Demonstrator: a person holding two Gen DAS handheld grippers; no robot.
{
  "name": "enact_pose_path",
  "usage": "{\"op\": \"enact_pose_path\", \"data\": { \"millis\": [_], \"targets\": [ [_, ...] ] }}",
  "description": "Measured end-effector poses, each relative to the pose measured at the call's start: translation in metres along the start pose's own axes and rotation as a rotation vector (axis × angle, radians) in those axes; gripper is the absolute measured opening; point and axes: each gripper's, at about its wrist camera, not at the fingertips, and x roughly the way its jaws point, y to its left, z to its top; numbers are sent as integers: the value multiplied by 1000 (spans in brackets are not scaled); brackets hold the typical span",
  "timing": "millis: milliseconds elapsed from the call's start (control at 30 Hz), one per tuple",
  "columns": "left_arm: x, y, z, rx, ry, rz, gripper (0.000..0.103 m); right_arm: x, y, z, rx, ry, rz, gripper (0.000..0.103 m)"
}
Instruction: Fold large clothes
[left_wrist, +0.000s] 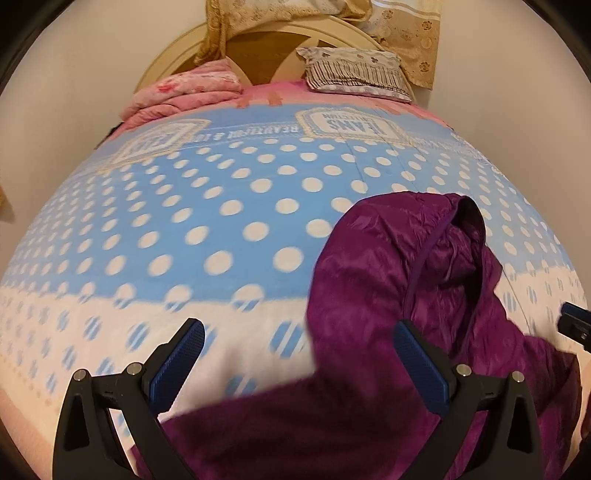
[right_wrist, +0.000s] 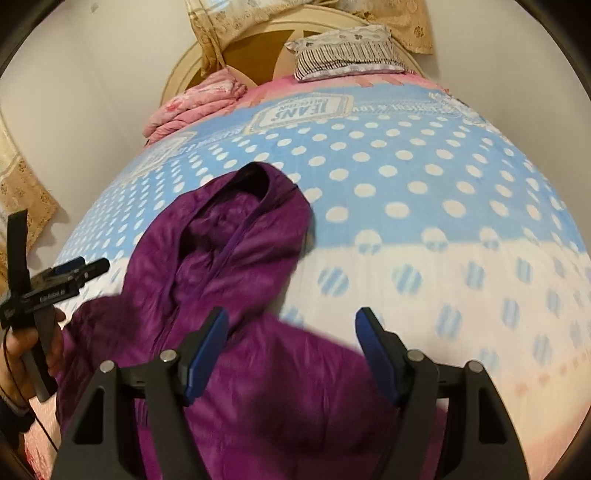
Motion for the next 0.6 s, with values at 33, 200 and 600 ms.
{"op": "enact_pose_path", "data": {
  "millis": [33,200,600],
  "targets": [
    [8,-1,2,1,6,-1,102,8,-2,6,11,8,7,75],
    [39,13,23,-68,-2,-9,102,43,-15,34,109,10,33,75],
    [82,-7,28,-27,71,-164,37,98,-18,48,157,60,86,56]
  ]
}}
